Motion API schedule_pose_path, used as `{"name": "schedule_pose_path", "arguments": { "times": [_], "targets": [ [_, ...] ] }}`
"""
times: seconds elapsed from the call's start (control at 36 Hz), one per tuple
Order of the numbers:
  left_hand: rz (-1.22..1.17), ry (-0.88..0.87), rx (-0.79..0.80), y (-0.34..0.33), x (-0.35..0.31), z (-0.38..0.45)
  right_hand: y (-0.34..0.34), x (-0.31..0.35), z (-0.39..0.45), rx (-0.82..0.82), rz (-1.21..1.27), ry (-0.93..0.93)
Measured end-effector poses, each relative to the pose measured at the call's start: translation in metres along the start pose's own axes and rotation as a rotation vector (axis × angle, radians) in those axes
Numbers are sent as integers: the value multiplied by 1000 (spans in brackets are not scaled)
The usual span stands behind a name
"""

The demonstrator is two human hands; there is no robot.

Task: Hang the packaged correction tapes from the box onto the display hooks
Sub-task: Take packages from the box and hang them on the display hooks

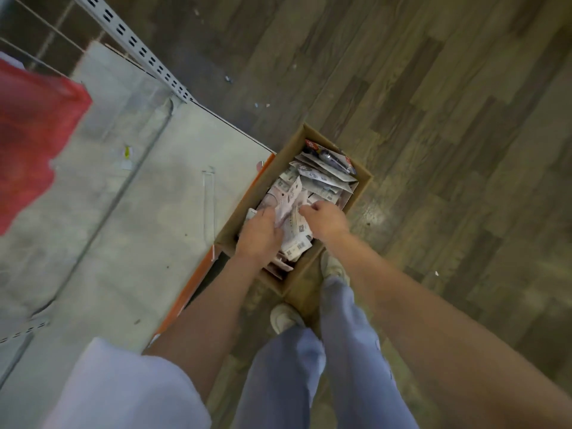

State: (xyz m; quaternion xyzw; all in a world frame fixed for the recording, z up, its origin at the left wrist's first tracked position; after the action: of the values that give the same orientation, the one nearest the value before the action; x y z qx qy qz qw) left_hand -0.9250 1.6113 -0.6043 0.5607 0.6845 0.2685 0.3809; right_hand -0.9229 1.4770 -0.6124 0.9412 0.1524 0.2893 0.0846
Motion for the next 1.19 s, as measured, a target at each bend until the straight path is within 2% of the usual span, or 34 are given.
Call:
{"name": "schedule_pose_path", "arguments": {
  "times": [0.11, 0.19, 0.31, 0.42, 0.72, 0.81, 0.92, 1.0, 1.11, 1.19],
  "targets": [
    [-129, -2, 89, 38, -1, -47, 3, 31, -44, -52, 28, 37],
    [-163, -1, 124, 65, 1, -84, 2, 49, -80, -24, 139, 15],
    [-201, 6, 67, 106, 3, -125, -4, 75, -128, 35, 301, -4],
    [-270, -78, 41, 145, 2, -157, -9, 104, -172, 85, 385, 38],
    [-221, -186, 22, 208, -14, -221, 4, 150, -261, 86, 463, 134],
    [-327, -167, -35, 226, -18, -236, 12, 162, -284, 138, 543, 169],
    [-658, -8, -200, 259, -4, -258, 19, 188, -313, 199, 591, 255],
    [-922, 47, -328, 285, 2, -276, 22, 207, -337, 235, 451, 347],
    [-1105, 55, -391, 315, -2, -296, 36, 224, -354, 150, 49, 577],
    [-1151, 57, -418, 337, -6, -309, 45, 228, -372, 204, 44, 585]
  ]
}}
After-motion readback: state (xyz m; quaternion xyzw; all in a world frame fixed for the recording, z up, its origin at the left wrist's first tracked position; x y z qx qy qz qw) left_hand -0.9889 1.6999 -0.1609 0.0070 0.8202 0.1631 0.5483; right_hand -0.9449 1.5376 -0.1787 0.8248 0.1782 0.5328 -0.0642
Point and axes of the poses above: each hand's wrist, its own z-axis towards the middle knuckle, its own y-axis out of the back of the hand, x = y × z, the point moved 7 cm from there along z, towards the middle knuckle, and after that the axes turned 10 degrees about z, right-handed, at the moved point
